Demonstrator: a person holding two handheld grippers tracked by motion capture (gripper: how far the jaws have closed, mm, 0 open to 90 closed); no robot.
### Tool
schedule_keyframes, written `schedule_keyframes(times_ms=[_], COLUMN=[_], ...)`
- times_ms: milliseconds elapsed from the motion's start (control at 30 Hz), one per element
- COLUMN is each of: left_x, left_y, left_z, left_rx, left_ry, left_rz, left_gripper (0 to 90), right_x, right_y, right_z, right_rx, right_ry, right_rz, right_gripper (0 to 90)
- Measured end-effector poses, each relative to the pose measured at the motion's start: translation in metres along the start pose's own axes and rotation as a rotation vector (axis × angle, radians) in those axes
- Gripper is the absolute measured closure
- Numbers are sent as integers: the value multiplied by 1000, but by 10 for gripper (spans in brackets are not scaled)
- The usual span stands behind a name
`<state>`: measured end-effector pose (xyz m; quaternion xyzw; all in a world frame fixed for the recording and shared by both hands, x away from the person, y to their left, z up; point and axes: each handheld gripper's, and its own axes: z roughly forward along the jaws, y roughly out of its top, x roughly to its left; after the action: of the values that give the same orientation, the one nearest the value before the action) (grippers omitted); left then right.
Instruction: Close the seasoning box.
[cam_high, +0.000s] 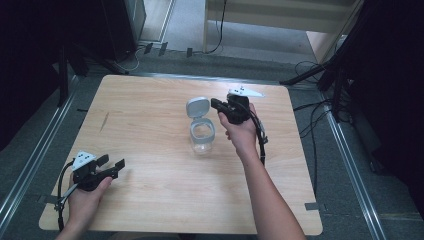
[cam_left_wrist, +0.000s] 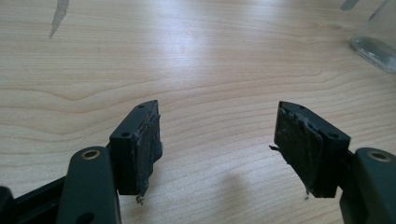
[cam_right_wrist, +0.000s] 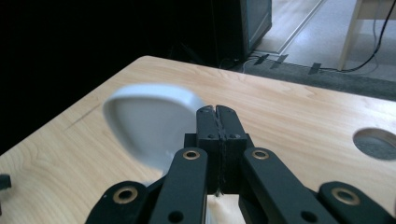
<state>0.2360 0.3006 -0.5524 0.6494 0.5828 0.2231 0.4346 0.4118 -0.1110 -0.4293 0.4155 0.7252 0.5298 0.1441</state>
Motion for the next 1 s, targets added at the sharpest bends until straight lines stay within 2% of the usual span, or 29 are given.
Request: schedule_keyframes(times_ms=[67, 100, 167, 300, 433, 600, 667, 833, 933, 1000], left_x=[1, 1, 1, 1, 2, 2, 2, 3, 2, 2], left_y=[0, 0, 0, 1, 0, 0, 0, 0, 0, 0], left_z=[0, 0, 0, 1, 1, 0, 0, -1, 0, 0], left_rx=[-1, 2, 6, 6, 4, 2, 2, 5, 5, 5], left_ry=[-4, -7, -3, 0, -13, -16, -23, -28, -21, -18], left_rz=[-6, -6, -4, -10, -17, -16, -14, -12, -10, -9], left_gripper=[319, 322, 326, 332, 340, 344, 346, 349, 351, 351], right_x=[1, 1, 0, -7, -8, 0, 3, 11, 17, 21], right_y=[-6, -9, -11, 2, 18, 33, 34, 31, 22, 14], right_z=[-6, -9, -13, -12, 4, 32, 35, 29, 18, 9], right_rx=[6, 11, 18, -9, -15, -6, 2, 18, 42, 43], right_ry=[15, 17, 5, -20, -21, 19, 33, 61, 40, 40], right_rz=[0, -15, -22, 12, 33, 35, 35, 10, -37, -47], right_gripper=[900, 900, 900, 900, 900, 900, 900, 900, 900, 900])
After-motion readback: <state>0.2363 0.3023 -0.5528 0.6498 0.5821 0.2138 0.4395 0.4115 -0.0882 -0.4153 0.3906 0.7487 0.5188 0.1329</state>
